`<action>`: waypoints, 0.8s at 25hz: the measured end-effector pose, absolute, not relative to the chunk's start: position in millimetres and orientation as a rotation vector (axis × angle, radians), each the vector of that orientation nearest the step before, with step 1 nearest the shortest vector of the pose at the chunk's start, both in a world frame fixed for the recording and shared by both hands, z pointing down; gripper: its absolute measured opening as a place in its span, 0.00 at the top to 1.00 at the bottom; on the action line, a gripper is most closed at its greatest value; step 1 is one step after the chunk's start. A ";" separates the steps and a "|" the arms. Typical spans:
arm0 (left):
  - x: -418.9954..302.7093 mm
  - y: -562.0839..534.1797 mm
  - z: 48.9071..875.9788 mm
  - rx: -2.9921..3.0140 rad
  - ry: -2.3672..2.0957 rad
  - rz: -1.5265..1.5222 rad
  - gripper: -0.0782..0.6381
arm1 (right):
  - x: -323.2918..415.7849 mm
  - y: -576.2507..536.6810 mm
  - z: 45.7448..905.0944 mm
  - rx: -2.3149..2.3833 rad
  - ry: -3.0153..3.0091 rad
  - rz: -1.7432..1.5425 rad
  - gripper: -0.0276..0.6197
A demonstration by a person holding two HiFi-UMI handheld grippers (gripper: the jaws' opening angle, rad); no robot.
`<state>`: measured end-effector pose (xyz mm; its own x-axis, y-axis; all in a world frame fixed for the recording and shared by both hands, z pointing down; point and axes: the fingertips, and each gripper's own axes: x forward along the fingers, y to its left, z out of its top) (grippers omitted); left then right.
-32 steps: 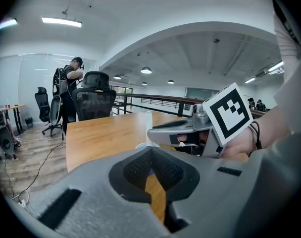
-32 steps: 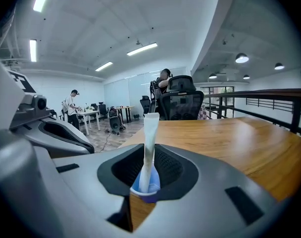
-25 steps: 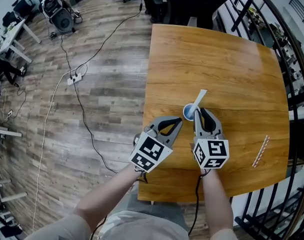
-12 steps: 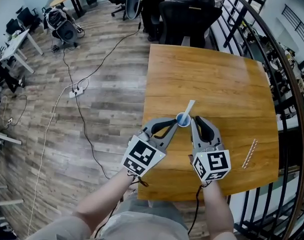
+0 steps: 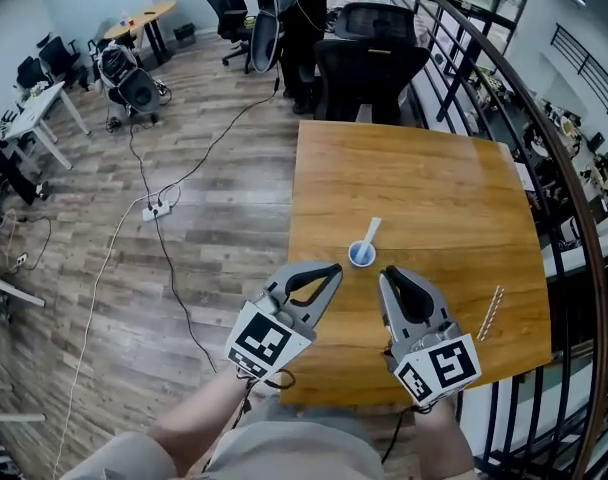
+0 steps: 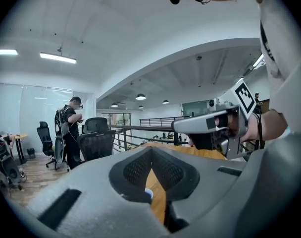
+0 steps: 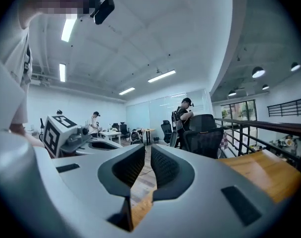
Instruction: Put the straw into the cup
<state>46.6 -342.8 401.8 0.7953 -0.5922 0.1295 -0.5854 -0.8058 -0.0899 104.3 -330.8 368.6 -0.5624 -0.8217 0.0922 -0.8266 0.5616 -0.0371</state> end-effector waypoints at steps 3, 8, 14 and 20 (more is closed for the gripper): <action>45.2 -330.0 394.4 -2.932 0.938 -0.219 0.87 | 104.3 -315.5 352.3 1.459 -2.717 0.070 0.89; 37.3 -303.7 379.3 -2.926 0.899 -0.204 0.87 | 102.6 -288.4 358.4 1.434 -2.641 0.000 0.89; 29.1 -274.2 375.8 -2.947 0.872 -0.217 0.87 | 103.1 -261.1 394.7 1.437 -2.590 0.139 0.91; 29.3 -262.1 390.1 -2.962 0.854 -0.245 0.87 | 104.9 -247.5 400.4 1.437 -2.599 0.224 0.92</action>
<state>29.3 -262.1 390.1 0.8350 -0.5326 0.1381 -0.5247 -0.8464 -0.0913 104.9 -247.5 400.4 -0.5242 -0.8243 0.2139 -0.8488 0.5262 -0.0521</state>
